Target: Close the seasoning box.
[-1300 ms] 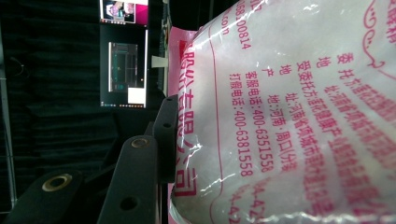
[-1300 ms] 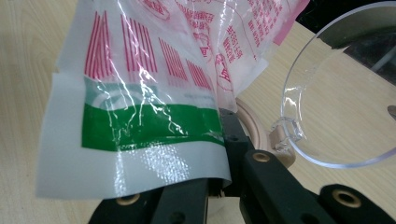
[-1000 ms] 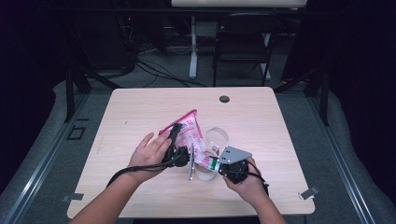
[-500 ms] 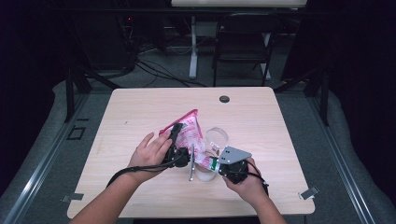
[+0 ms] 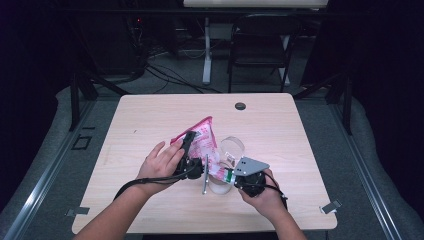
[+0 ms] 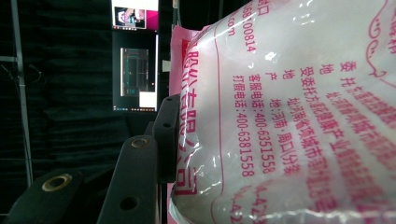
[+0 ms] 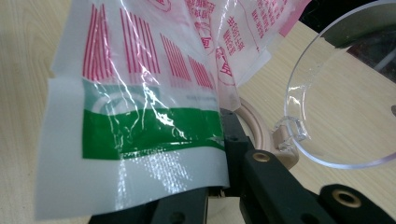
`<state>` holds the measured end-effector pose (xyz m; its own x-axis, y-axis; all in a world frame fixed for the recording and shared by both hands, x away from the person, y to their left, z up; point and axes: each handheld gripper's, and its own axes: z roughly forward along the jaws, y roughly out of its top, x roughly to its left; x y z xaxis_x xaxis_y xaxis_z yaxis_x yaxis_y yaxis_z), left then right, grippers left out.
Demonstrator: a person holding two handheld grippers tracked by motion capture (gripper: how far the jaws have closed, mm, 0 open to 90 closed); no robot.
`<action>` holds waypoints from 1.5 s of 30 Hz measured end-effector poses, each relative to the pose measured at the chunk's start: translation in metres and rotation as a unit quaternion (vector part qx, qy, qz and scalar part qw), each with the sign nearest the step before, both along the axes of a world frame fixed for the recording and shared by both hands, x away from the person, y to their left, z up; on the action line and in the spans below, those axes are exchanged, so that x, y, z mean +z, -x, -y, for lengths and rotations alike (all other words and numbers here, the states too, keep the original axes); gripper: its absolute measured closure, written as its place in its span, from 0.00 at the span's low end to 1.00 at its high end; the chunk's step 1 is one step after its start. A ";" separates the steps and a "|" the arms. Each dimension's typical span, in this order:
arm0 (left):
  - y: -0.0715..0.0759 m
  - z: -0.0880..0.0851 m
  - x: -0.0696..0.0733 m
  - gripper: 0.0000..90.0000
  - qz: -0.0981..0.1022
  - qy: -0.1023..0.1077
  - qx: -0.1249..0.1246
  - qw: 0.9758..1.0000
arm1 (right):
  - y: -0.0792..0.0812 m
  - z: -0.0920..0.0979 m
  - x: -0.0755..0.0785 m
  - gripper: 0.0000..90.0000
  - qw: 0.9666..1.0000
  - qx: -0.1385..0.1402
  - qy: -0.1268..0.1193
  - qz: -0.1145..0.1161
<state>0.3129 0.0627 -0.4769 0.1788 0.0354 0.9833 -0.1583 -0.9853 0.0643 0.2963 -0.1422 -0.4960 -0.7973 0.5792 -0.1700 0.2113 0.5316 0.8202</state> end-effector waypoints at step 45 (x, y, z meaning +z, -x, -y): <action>0.002 0.002 0.002 0.68 0.006 -0.009 -0.005 1.000 | -0.001 0.001 -0.001 1.00 1.000 -0.005 0.002 0.001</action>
